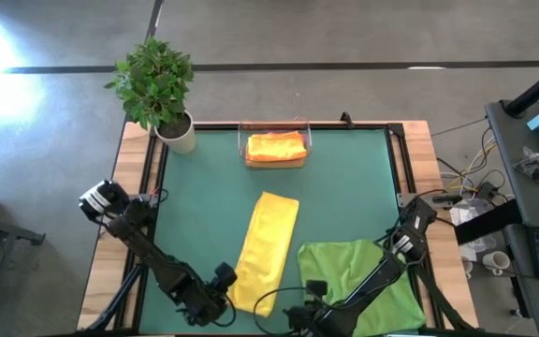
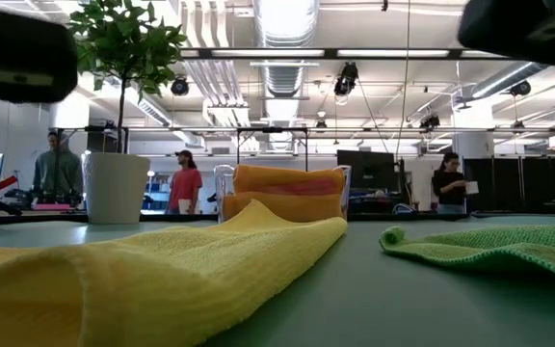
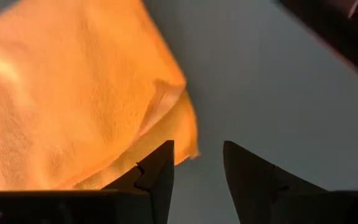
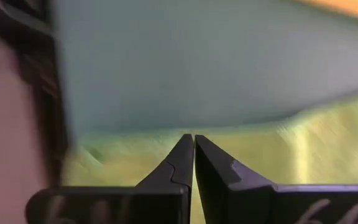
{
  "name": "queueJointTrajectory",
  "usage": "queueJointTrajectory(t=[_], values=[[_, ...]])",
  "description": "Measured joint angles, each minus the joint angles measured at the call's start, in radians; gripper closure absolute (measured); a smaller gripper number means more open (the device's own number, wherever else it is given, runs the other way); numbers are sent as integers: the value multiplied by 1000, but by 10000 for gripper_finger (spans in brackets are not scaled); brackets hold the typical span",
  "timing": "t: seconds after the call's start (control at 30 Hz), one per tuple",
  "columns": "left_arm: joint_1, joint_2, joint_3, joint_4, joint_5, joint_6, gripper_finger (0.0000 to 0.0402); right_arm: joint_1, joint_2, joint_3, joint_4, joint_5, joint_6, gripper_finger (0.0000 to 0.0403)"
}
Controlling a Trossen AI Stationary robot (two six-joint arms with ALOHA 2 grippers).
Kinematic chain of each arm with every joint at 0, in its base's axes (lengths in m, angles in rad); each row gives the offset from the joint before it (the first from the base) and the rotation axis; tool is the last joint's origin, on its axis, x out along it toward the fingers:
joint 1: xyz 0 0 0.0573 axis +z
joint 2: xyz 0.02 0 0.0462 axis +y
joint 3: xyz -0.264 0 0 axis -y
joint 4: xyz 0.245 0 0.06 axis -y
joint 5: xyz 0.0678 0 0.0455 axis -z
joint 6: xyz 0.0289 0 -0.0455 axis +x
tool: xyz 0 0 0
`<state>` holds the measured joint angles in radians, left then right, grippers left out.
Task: Fold microfiber towels
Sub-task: Fold the yellow microfiber cloth
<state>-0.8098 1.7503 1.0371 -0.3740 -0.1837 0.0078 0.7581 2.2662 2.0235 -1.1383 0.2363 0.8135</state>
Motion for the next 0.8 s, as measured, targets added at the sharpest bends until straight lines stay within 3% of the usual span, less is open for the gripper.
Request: queueJointTrajectory(t=[0.33,0.53,0.8], values=[[2,57,0,6,-77,-1,278,-18,0,-56,405,2,-48,394],[4,52,-4,-2,-116,-2,283,-53,0,-69,424,29,-49,393],[3,51,-2,-3,-109,-3,352,-90,0,-69,416,-2,-28,367]])
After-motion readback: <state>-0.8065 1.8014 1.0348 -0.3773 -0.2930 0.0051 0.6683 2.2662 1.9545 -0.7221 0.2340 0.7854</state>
